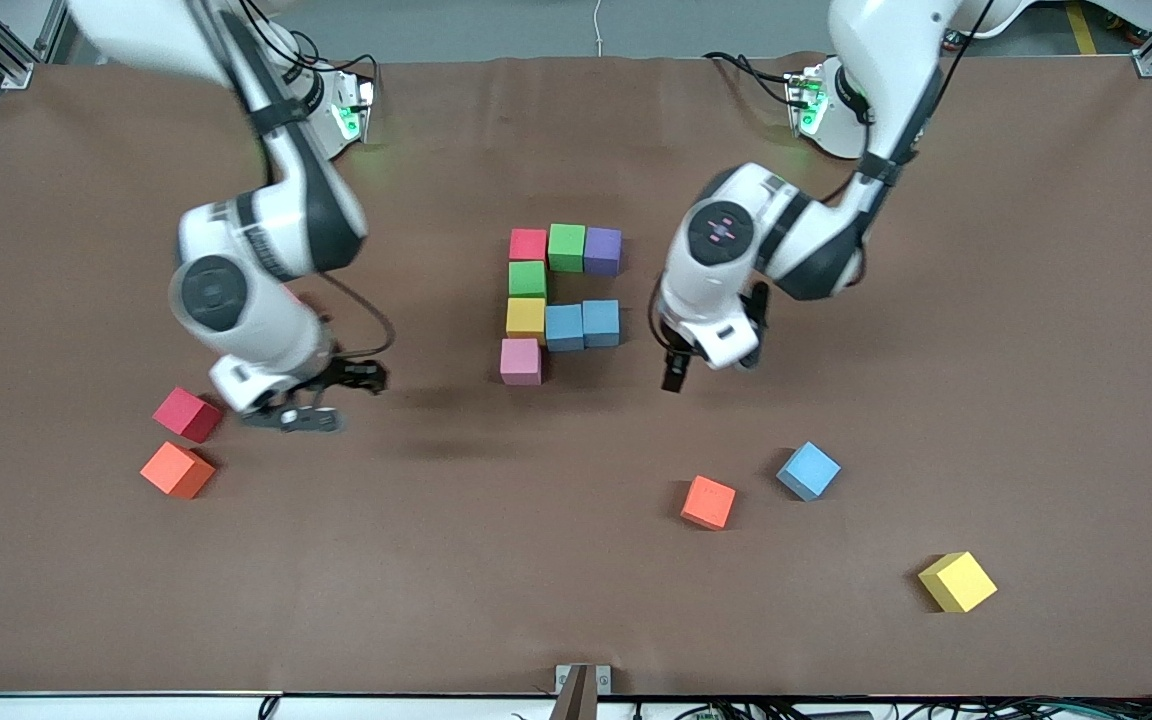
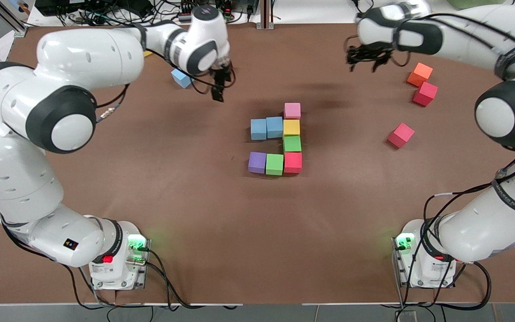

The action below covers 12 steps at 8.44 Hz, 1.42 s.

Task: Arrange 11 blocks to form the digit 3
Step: 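Open both grippers and lift them away from the cube line, then reach the right gripper to orange while the left gripper reaches blue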

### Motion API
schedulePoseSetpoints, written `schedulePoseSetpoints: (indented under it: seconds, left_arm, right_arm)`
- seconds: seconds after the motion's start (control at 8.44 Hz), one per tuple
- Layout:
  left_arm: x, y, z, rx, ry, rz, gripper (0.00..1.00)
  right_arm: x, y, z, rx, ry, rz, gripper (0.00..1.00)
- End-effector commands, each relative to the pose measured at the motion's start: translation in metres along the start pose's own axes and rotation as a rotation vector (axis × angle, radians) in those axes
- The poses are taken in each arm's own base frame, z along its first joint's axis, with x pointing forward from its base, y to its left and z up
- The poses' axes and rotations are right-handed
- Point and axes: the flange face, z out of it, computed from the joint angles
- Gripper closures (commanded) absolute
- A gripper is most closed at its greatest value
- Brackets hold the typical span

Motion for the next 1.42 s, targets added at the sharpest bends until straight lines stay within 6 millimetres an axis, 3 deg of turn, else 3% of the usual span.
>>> schedulePoseSetpoints:
  seconds: [0.0,0.24,0.36,0.47,0.71,0.83,1.3]
  left_arm:
    - [0.046,0.010,-0.008,-0.016,0.018,0.124,0.00]
    - [0.100,0.029,-0.009,-0.036,0.039,0.222,0.00]
    - [0.129,0.042,-0.009,-0.050,0.040,0.251,0.00]
    - [0.148,0.055,0.001,-0.051,0.053,0.288,0.00]
    - [0.187,0.067,0.036,-0.028,0.129,0.336,0.00]
    - [0.192,0.070,0.051,-0.035,0.128,0.357,0.00]
    - [0.208,0.072,0.068,-0.064,0.132,0.386,0.00]
  right_arm:
    - [0.003,0.063,0.004,0.005,0.002,-0.045,0.15]
    - [0.009,0.124,0.016,0.004,0.067,-0.091,0.12]
    - [0.017,0.160,0.013,0.002,0.124,-0.064,0.07]
    - [0.023,0.177,0.010,-0.002,0.180,-0.034,0.01]
    - [0.029,0.216,0.016,0.019,0.205,0.075,0.00]
    - [0.039,0.216,0.029,0.045,0.220,0.190,0.00]
    - [0.057,0.224,0.076,0.057,0.243,0.382,0.00]
